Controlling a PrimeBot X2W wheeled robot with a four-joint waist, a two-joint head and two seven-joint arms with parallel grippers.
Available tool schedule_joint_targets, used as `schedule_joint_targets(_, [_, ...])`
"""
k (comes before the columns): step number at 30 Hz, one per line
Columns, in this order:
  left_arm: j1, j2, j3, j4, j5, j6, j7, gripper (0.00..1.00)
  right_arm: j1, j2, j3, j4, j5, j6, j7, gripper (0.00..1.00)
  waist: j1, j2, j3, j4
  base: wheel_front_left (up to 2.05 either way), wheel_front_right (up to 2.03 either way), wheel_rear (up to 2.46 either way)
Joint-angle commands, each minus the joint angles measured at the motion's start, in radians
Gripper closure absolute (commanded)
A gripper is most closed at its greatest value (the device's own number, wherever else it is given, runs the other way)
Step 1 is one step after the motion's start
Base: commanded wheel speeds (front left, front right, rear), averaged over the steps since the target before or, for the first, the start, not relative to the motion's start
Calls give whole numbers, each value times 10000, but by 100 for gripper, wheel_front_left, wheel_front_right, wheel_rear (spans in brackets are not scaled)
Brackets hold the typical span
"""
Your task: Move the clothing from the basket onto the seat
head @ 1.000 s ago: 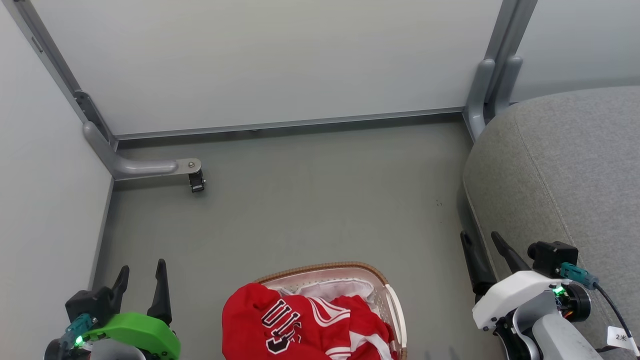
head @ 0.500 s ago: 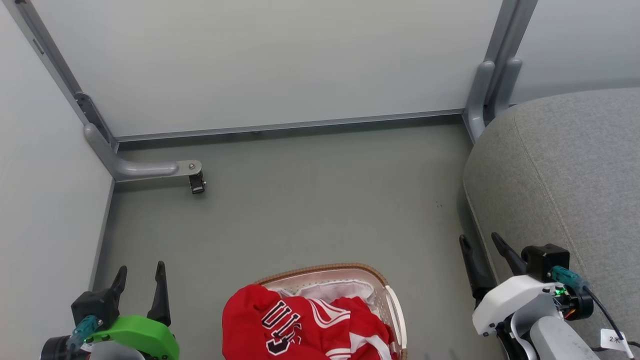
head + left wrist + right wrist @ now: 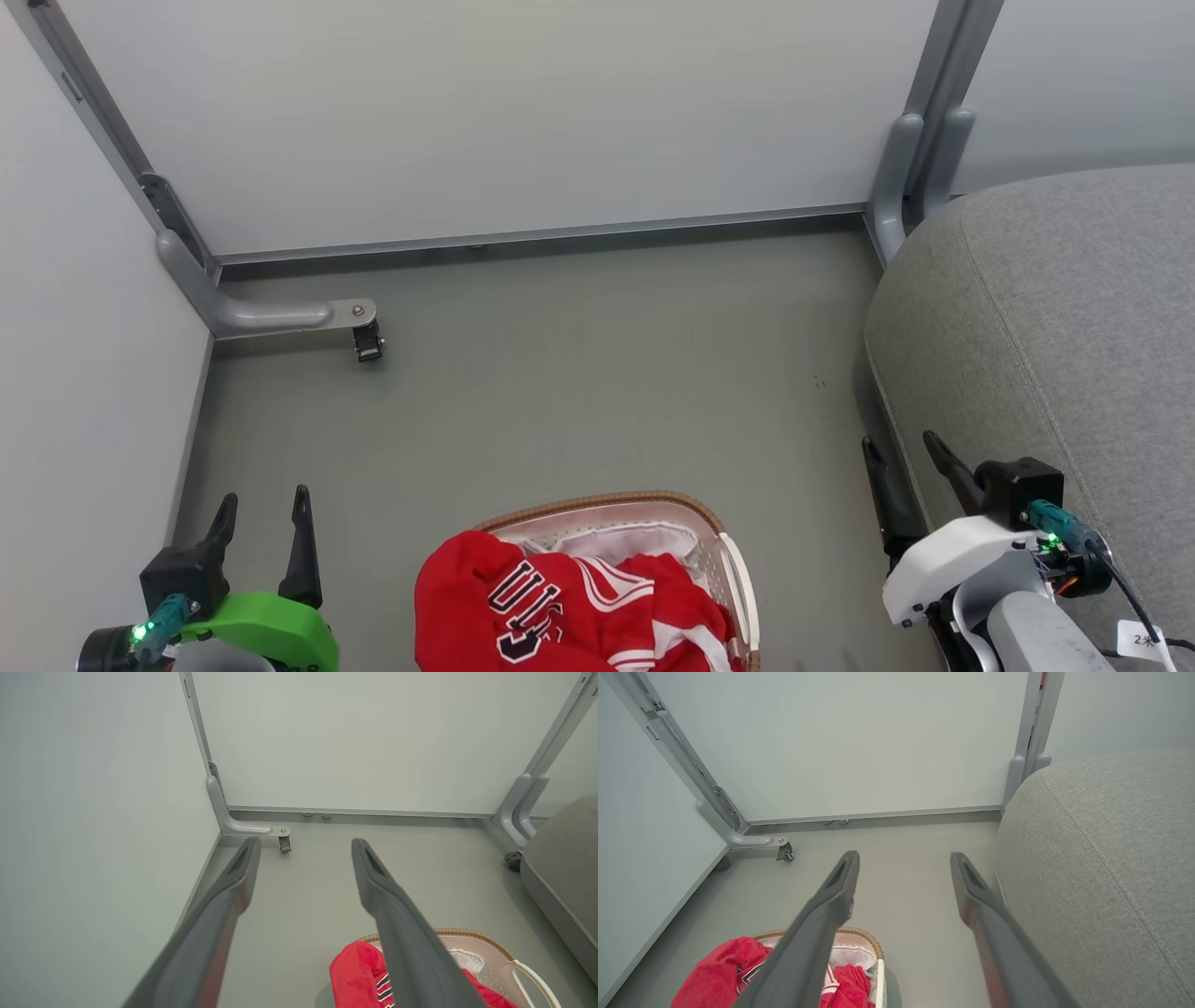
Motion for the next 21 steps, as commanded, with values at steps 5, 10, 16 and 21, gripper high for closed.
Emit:
schedule_joint_targets(5, [58, -26, -72, 7, 489, -35, -176, 0, -170, -59, 113, 66, -404, -3, -181, 0, 0, -1, 88, -35, 0, 0, 0])
schedule_joint_targets(10, [-45, 39, -334, 64, 395, -37, -166, 0, -277, -42, 187, -74, -472, -3, -182, 0, 0, -1, 450, -105, 0, 0, 0])
schedule_joint_targets(16, [-448, 149, -830, 168, 81, -38, -165, 0, -715, 75, 301, -347, -541, -3, -179, 0, 0, -1, 1337, -273, 0, 0, 0])
schedule_joint_targets(21, [-858, 198, -1405, 354, -134, -39, -163, 0, -1134, 154, 353, -521, -636, -5, -171, 0, 0, -1, 2175, -418, 0, 0, 0])
